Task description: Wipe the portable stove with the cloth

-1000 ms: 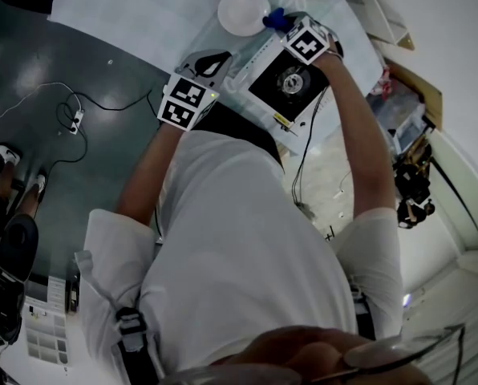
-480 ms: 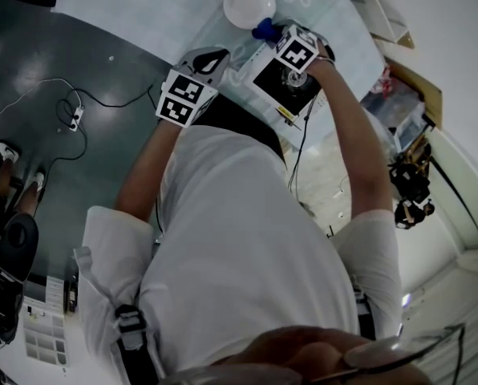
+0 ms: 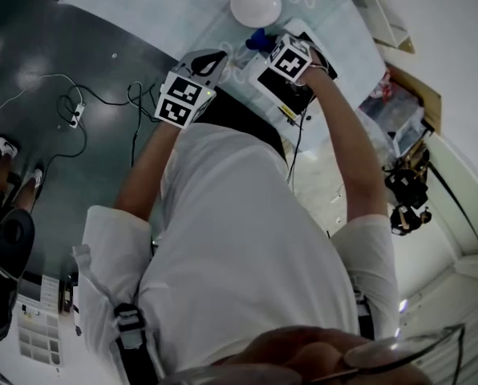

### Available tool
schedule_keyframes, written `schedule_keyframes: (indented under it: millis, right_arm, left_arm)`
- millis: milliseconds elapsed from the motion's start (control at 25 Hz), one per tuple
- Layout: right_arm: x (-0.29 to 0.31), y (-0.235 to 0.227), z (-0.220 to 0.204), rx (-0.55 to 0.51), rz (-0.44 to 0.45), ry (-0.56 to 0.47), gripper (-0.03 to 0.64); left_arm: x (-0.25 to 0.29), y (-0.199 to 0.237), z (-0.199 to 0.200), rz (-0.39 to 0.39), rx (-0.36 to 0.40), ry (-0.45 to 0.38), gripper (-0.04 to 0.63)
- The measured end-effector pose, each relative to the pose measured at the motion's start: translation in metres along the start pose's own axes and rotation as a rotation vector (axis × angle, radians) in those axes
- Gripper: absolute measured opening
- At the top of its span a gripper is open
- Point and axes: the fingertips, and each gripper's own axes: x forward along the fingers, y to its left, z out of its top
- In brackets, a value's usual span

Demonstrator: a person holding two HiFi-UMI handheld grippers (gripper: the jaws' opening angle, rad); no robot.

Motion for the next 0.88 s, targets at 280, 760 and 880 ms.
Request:
schedule_keyframes:
  millis: [280, 760, 880]
  right_arm:
    - [0.007, 0.029, 0.010, -0.009, 0.032, -0.010, 0.137]
    - [0.007, 0.072, 0.025, -0.017, 0.067, -0.007, 0.137]
    - [0.010, 0.081, 0.027, 0.009, 0.077, -0.019, 0.137]
  left_arm:
    - [-0.007, 0.005, -0.001, 0.014, -0.003, -0.016, 0.037]
    - [-0.009, 0.000, 0.005, -0.009, 0.018, -0.012, 0.035]
    - [-0.010, -0.001, 0.005, -0.012, 0.022, -0.007, 0.036]
